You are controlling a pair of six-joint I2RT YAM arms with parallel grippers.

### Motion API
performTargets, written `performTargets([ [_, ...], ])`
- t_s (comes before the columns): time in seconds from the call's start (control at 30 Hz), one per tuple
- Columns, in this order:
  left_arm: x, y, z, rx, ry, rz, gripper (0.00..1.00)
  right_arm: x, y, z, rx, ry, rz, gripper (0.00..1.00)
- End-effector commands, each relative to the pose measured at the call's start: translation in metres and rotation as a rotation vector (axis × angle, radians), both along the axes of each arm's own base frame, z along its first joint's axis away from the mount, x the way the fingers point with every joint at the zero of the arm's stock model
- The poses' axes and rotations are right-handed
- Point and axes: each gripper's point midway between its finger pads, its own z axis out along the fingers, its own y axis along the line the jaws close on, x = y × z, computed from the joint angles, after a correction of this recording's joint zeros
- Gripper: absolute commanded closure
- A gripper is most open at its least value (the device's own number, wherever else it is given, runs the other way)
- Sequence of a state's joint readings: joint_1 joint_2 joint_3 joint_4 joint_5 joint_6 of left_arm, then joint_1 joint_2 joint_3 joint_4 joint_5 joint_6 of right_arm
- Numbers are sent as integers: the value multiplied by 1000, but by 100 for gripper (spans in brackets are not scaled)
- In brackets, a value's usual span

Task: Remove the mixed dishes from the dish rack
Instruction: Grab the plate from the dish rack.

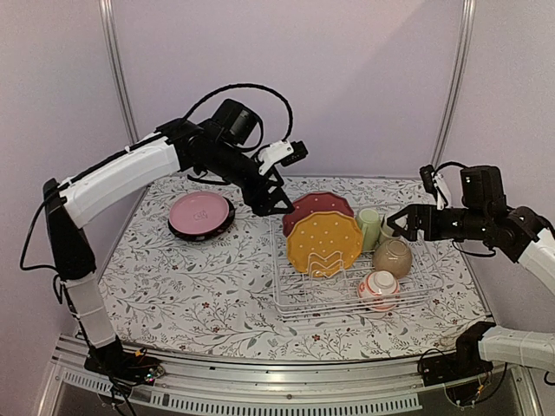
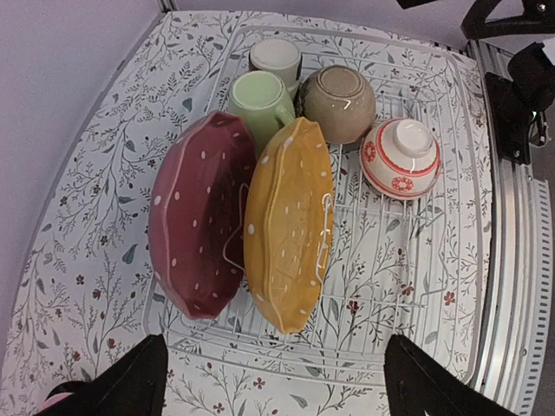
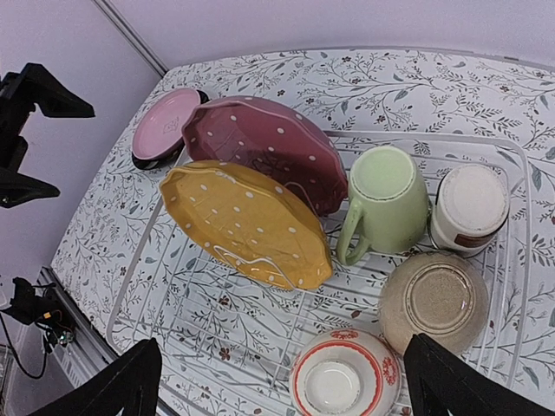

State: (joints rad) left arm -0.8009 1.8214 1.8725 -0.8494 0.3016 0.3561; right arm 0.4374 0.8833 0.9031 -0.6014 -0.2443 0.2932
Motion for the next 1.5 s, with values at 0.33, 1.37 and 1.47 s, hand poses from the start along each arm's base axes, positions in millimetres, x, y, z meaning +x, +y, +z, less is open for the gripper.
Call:
performTargets([
  [0.33,8,-63,-64,70,118,-181,20,-19,-13,-9,-4,-8,-14,1],
  [1.37,1,-92,-105,152,114,-205,65,-20,-16,-13,-26,-4,-22,1],
  [1.47,3,-92,-107,174,88,-189,71,-20,-16,-13,-28,-5,-23,1],
])
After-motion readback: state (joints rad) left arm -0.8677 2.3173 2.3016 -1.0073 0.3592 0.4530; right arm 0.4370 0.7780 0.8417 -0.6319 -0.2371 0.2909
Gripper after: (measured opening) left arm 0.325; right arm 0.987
